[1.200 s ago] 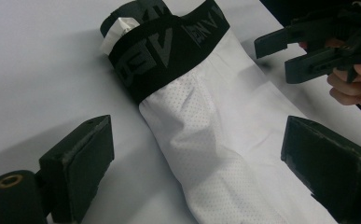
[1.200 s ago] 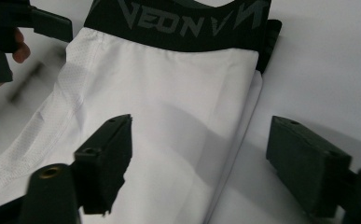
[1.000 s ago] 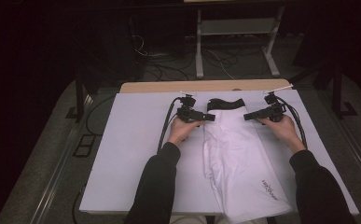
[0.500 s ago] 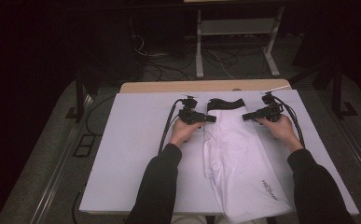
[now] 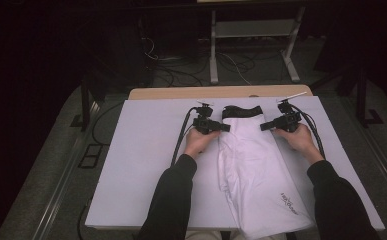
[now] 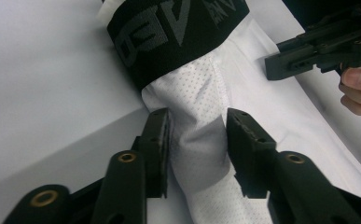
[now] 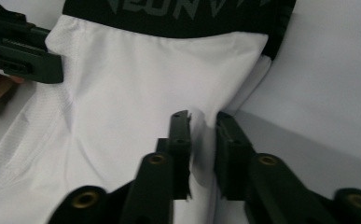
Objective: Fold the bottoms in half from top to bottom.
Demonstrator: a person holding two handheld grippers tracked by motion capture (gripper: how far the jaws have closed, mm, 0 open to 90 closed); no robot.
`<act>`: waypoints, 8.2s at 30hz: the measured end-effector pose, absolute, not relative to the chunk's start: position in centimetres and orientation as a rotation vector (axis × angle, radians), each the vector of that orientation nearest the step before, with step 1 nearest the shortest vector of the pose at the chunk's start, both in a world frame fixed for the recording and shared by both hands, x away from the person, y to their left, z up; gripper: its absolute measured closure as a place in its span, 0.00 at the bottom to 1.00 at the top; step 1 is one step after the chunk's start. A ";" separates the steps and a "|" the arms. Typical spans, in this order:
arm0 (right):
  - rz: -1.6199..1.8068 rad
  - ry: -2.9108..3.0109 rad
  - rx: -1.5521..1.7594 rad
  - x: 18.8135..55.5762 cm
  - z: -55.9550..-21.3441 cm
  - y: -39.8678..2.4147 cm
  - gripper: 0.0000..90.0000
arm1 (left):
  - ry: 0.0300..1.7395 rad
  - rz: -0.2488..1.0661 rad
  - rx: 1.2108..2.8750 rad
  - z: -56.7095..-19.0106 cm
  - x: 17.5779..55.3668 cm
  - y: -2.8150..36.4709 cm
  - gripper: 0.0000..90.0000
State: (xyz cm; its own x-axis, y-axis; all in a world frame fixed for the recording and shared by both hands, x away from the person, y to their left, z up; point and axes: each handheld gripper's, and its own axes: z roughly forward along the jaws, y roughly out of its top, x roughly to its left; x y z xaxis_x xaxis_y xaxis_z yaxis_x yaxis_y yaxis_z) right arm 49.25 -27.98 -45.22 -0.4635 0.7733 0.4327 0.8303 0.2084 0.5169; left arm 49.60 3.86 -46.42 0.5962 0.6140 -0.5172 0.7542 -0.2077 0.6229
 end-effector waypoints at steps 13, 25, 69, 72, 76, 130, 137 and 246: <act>-1.173 -2.300 -1.575 49.0 -45.2 -28.9 0.98 | 1.112 -0.221 1.885 -46.6 49.7 3.9 0.97; -1.253 -2.301 -1.517 48.3 -44.2 -29.2 0.98 | 1.090 -0.231 1.870 -45.3 49.3 4.2 0.97; -1.433 -2.350 -1.406 44.2 -39.9 -30.3 0.98 | 0.938 -0.181 1.900 -38.8 45.3 4.1 0.97; -1.447 -2.342 -1.396 43.8 -39.7 -30.5 0.98 | 0.931 -0.184 1.900 -38.5 44.9 4.0 0.97; -1.454 -2.338 -1.396 43.3 -39.7 -30.7 0.98 | 0.921 -0.184 1.909 -38.1 44.3 3.8 0.97; -1.449 -2.333 -1.324 37.5 -40.4 -31.9 0.98 | 0.837 -0.243 1.910 -37.8 37.0 2.7 0.97; -1.438 -2.333 -1.314 36.7 -40.7 -32.0 0.97 | 0.823 -0.263 1.914 -38.2 36.2 2.5 0.97; -1.243 -2.383 -1.240 30.9 -41.8 -33.1 0.45 | 0.710 -0.487 1.988 -46.1 26.3 1.1 0.97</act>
State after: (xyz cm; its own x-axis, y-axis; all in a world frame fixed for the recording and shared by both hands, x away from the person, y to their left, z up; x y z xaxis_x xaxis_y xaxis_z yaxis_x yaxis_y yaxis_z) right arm 30.92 -33.08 -41.76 -0.6355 0.5932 0.4941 0.7448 0.3024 0.5949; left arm 26.28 1.13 -46.13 0.7536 0.2832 -0.5932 0.6554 -0.3932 0.6448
